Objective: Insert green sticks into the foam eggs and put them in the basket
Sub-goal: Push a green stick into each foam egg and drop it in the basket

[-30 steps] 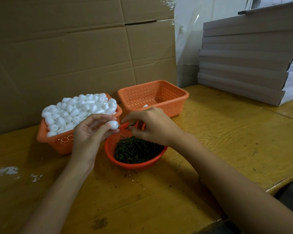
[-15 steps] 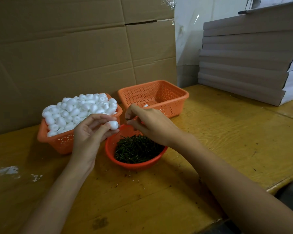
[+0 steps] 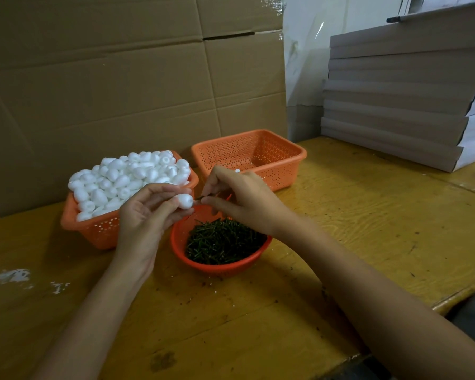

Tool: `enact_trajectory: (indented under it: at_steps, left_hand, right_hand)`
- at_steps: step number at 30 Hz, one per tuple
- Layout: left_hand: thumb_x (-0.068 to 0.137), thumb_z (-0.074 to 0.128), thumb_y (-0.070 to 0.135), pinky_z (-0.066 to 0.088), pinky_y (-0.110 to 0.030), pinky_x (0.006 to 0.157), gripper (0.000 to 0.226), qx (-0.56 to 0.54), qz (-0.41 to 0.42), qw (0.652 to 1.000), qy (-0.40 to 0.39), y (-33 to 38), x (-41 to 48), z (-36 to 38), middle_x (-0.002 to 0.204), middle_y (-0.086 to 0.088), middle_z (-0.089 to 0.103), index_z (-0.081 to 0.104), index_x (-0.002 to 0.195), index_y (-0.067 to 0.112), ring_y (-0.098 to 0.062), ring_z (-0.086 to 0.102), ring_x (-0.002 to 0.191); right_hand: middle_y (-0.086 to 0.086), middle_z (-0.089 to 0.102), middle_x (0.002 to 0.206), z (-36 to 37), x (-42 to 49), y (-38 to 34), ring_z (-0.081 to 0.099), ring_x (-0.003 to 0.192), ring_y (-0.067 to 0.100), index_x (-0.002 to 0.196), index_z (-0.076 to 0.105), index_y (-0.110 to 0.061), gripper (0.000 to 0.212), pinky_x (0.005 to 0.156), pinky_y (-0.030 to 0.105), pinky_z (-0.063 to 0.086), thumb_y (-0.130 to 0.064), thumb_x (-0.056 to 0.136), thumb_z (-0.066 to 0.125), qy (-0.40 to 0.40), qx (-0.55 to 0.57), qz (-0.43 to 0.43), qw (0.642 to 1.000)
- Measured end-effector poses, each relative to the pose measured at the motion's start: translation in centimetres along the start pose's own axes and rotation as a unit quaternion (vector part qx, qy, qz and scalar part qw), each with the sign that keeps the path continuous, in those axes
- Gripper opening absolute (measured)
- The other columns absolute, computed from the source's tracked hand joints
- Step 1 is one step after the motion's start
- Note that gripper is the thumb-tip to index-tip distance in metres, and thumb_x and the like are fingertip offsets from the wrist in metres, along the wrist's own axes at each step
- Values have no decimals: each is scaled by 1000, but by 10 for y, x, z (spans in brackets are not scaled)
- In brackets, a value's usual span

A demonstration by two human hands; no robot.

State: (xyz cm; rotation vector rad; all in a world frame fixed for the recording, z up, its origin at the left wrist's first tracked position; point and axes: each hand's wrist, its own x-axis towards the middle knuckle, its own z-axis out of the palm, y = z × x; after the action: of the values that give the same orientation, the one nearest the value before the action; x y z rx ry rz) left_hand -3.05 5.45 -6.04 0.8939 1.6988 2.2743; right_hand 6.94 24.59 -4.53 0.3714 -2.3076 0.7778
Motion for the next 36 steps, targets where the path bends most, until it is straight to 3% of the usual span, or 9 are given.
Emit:
enact_trajectory:
  at_steps: [11, 18, 27, 36]
  left_hand:
    - [95, 68, -5, 65, -31, 82, 14, -17, 3, 1000, -10, 2, -1, 2, 106, -15, 80, 72, 102, 7, -28, 78, 104]
    - [80, 77, 14, 65, -31, 83, 18, -33, 14, 999, -20, 3, -1, 1, 107, -13, 80, 75, 98, 11, -27, 78, 104]
    - [82, 78, 11, 64, -31, 83, 17, -38, 8, 999, -21, 0, -1, 1, 112, -16, 79, 75, 99, 13, -29, 77, 111]
    - [82, 79, 5, 64, -30, 87, 22, -69, 5, 997, -42, 0, -2, 0, 121, -15, 77, 79, 98, 18, -29, 74, 119]
  right_hand:
    - [-7, 77, 85, 1, 0, 1, 73, 77, 4, 99, 71, -10, 14, 71, 39, 58, -21, 95, 78, 33, -30, -16, 999]
    - [-7, 77, 90, 3, 0, 2, 73, 82, 1, 104, 68, -9, 11, 73, 36, 59, -16, 97, 74, 28, -39, -29, 998]
    - [-6, 80, 95, 2, 0, 1, 74, 81, 4, 108, 70, -8, 15, 72, 33, 60, -19, 98, 74, 28, -90, -43, 995]
    - [-4, 78, 87, 4, 0, -2, 74, 75, 12, 105, 71, -10, 15, 66, 40, 58, -25, 100, 70, 56, -120, -36, 991]
